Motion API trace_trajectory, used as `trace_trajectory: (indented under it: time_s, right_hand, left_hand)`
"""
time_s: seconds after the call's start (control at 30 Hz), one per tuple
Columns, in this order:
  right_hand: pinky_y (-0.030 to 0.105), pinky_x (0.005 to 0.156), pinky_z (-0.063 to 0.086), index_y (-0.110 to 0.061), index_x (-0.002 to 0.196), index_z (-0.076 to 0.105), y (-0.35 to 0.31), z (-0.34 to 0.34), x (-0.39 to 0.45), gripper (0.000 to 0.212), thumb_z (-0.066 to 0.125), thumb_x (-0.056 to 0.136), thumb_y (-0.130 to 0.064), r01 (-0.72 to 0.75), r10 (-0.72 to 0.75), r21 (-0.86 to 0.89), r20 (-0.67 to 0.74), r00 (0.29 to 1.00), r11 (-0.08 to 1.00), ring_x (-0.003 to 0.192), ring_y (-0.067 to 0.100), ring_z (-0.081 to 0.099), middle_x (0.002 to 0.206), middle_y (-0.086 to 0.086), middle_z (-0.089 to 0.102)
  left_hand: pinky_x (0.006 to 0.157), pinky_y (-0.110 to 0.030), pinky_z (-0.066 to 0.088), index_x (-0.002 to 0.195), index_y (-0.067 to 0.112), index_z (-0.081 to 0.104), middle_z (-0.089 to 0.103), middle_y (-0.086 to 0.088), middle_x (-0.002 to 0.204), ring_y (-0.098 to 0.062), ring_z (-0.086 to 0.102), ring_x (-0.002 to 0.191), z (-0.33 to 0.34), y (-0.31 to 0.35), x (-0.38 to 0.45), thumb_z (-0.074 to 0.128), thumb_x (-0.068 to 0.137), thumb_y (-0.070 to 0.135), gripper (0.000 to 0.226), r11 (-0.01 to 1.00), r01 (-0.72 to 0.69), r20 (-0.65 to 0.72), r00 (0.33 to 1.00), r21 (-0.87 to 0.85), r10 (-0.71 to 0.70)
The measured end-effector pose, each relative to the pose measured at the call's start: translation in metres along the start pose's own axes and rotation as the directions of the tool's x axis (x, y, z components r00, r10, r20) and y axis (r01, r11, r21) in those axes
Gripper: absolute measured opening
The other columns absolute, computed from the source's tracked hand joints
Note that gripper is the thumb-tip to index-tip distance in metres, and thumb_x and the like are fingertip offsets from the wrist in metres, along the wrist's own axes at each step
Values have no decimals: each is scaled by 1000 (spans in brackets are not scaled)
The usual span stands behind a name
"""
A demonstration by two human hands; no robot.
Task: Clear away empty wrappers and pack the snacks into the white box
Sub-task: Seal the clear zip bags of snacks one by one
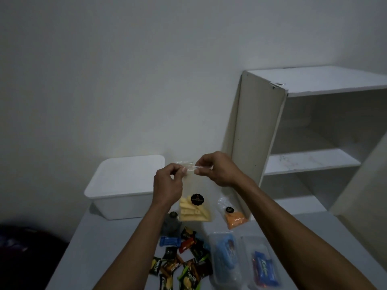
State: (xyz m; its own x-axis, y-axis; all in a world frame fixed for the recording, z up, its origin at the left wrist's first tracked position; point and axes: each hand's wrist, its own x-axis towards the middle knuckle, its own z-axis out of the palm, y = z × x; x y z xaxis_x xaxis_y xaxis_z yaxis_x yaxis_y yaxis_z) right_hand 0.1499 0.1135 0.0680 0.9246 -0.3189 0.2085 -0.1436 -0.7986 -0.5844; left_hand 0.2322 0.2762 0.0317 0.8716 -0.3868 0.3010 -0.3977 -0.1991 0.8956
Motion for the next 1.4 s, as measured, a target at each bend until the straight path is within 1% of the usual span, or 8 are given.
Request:
trace_trajectory:
  time_s: [0.17, 0.3, 0.47, 0.73, 0.9, 1.2, 1.33, 1.4]
  right_hand:
    - [41, 85, 54, -26, 99, 71, -8, -18, 6, 22, 68, 88, -45, 32, -28, -102, 42, 999, 994, 92, 12, 66, 97, -8, 73]
    - [44, 86, 53, -26, 97, 70, -4, -30, 10, 19, 65, 90, -43, 32, -24, -116, 71, 997, 993, 90, 13, 64, 95, -8, 72]
    - [40, 84, 51, -24, 92, 67, 1, -35, 13, 15, 62, 93, -38, 34, -25, -128, 72, 997, 991, 89, 15, 62, 91, -8, 69]
    - [42, 84, 54, -28, 90, 68, 7, -47, 22, 11, 67, 89, -39, 63, -48, -106, 145, 988, 992, 89, 12, 64, 89, -11, 69]
    - [42, 83, 53, -24, 92, 69, 7, -47, 25, 10, 65, 91, -33, 80, -67, -146, 90, 994, 986, 87, 15, 63, 90, -7, 71]
    - [37, 72, 54, -27, 79, 66, 17, -47, 31, 12, 71, 87, -34, 61, -62, 20, 88, 994, 998, 69, 12, 62, 74, -8, 67]
    - [34, 72, 53, -25, 77, 66, 23, -43, 30, 14, 68, 88, -34, 45, -46, 33, 38, 998, 998, 76, 13, 64, 78, -6, 68]
    - [29, 66, 49, -23, 78, 68, 23, -42, 29, 14, 69, 88, -33, 36, -38, 63, 35, 999, 997, 74, 11, 61, 76, -7, 67]
  left_hand:
    - [62, -15, 42, 83, 20, 71, 69, 10, 79, 4, 59, 75, 14, 22, 1, 64, 92, 22, 11, 999, -39, 6, 999, 31, 39]
    - [66, -17, 44, 85, 20, 71, 68, 12, 81, 1, 60, 80, 24, 34, 1, 63, 92, 23, 11, 999, -43, 6, 999, 27, 43]
    - [66, -19, 43, 87, 19, 72, 69, 11, 84, -1, 60, 83, 30, 39, 3, 63, 92, 25, 12, 999, -31, 4, 1000, 31, 31]
    - [67, -21, 46, 83, 20, 70, 70, 7, 81, -8, 62, 81, 28, 37, 8, 64, 92, 23, 12, 1000, 6, -34, 999, -8, -6]
    - [73, -24, 50, 85, 18, 71, 71, 5, 84, -11, 64, 85, 27, 34, 11, 64, 92, 24, 11, 999, 5, -40, 999, -43, -7]
    - [79, -33, 52, 84, 20, 71, 71, 2, 84, -18, 64, 87, 27, 32, 17, 66, 91, 24, 9, 993, 18, -66, 997, -113, -25]
    - [79, -32, 52, 83, 21, 71, 71, 1, 84, -19, 65, 88, 30, 32, 19, 66, 91, 23, 9, 989, 42, -73, 996, -142, -53]
    - [79, -31, 52, 84, 21, 71, 71, 1, 84, -18, 65, 87, 32, 31, 20, 66, 90, 23, 9, 989, 48, -71, 996, -139, -58]
